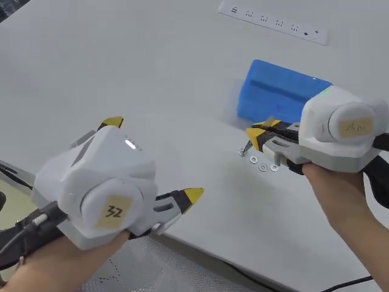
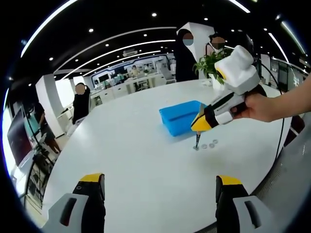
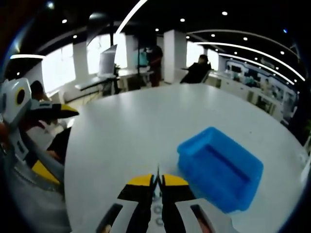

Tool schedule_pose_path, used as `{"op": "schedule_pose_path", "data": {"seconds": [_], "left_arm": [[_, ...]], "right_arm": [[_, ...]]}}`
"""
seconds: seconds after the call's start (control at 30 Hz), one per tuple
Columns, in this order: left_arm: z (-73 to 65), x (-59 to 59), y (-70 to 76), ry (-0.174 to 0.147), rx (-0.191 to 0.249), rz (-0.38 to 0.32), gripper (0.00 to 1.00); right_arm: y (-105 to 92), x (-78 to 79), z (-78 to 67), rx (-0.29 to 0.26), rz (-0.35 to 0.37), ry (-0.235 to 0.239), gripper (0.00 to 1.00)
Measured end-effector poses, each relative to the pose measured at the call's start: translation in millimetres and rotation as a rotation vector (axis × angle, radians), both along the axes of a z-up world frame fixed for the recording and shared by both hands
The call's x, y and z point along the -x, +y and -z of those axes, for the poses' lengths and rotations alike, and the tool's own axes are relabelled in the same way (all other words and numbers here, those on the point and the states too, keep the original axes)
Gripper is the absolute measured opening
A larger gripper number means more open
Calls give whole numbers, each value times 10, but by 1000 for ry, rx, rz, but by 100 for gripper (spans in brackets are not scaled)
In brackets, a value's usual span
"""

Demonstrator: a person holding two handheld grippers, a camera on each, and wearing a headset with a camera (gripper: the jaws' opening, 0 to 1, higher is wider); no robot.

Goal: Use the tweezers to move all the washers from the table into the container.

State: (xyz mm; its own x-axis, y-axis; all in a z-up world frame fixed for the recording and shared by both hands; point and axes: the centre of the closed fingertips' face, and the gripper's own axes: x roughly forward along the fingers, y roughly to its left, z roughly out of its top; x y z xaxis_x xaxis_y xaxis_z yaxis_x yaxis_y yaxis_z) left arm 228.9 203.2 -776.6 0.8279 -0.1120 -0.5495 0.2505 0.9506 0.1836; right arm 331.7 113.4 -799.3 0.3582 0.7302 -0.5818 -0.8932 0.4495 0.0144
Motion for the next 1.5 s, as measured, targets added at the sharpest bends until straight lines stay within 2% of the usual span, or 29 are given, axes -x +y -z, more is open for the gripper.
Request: {"op": "schedule_pose_path", "data": {"seconds": [0.17,0.37,0.53,0.83,0.97,1.1,1.27,1.5], "left_arm": [[9,1,5,3,-3,0,97],[22,4,10,8,-11,0,97],[25,7,5,9,-14,4,97],[32,8,-3,15,-17,8,96],[35,6,-15,18,-18,14,97],[38,6,-12,19,-21,13,97],[52,11,-8,28,-22,11,97],[55,14,-6,29,-22,9,98]], "right_arm": [[22,-46,4,-26,30,-17,2],[41,-49,5,-13,29,-31,2],[25,-52,-1,-7,40,-7,2],[10,-58,-271,-52,38,-15,2],[-8,-80,-360,-39,35,-42,2],[-14,-90,-433,-41,25,-50,2],[-7,-133,-525,-47,18,-58,2],[10,-251,-702,-85,29,-71,2]]}}
